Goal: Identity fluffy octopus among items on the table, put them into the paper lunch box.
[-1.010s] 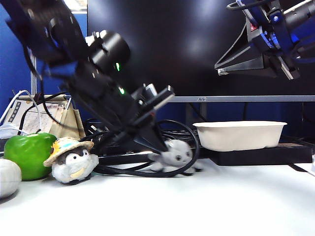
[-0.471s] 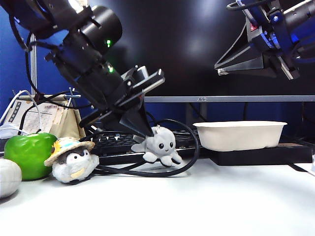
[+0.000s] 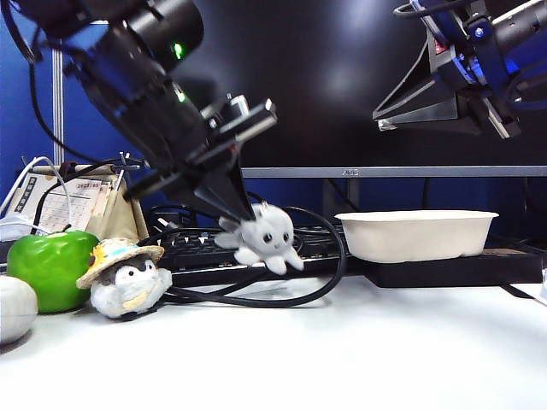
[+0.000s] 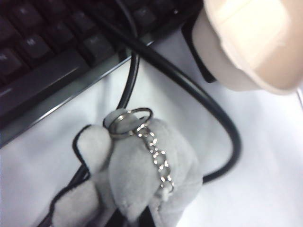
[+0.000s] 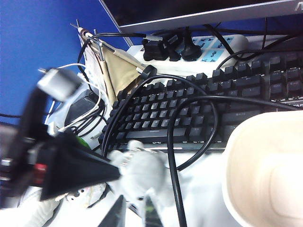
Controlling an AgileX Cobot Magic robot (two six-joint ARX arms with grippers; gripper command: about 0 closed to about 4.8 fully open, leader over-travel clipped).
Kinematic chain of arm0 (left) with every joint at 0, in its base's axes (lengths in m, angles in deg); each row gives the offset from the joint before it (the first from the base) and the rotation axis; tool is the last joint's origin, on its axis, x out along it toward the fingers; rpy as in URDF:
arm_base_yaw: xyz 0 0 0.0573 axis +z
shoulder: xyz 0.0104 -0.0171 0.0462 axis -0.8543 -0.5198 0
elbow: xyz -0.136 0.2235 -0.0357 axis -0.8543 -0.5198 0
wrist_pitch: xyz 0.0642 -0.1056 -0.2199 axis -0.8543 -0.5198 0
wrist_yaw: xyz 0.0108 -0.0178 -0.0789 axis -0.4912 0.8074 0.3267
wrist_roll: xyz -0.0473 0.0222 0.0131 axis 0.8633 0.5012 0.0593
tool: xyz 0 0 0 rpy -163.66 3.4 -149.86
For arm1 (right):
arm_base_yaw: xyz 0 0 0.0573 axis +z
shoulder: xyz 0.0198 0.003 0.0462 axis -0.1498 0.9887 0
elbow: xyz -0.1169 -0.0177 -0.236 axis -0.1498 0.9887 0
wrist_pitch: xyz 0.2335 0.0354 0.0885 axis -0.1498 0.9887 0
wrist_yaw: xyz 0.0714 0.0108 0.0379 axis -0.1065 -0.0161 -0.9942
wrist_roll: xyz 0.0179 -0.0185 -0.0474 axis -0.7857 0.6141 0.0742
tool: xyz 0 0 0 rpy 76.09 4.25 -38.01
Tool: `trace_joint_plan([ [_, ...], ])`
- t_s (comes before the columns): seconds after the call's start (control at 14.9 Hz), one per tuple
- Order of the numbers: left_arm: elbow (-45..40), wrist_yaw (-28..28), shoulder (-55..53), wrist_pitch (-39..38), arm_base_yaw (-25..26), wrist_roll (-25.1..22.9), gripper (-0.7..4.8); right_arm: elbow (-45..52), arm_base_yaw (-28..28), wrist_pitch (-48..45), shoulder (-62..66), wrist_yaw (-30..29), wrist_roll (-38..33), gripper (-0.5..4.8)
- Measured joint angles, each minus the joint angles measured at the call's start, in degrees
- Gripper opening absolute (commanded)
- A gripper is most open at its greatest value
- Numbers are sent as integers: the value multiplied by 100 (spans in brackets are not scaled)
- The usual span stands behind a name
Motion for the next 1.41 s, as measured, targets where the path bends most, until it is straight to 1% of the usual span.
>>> trace_joint_plan([
  [0.13,0,107,267,-57,-4,-52,-6,0,0,0,0,0,0,54],
  [0.34,4,623,553,37,-17,-48,-6,0,0,-7,0,0,0,54],
  [0.4,7,809,577,208,-39,37,-6,0,0,-17,0,2,0,54],
  [0.47,7,970,577,566,-98,216,-6,2,-11,-68,0,2,0,54],
  [0.54,22,1008,577,723,-125,286,-6,2,-22,-70,0,2,0,54],
  [0.81,420,1003,516,896,-168,317,-6,0,-66,-59,0,28,0,54],
  [1.01,664,973,201,938,-168,319,-6,0,-361,-44,0,42,0,54],
  [1.08,699,979,-2,984,-195,387,-6,0,-479,-44,0,24,-2,54],
  [1.21,704,1043,-323,1187,-282,426,-6,0,-597,-4,-2,-111,-4,54],
  [1.35,763,1257,-570,1585,-363,684,-6,0,-664,50,0,-149,-4,54],
  [1.41,903,1322,-726,1637,-387,758,-6,0,-695,46,0,-146,-4,54],
])
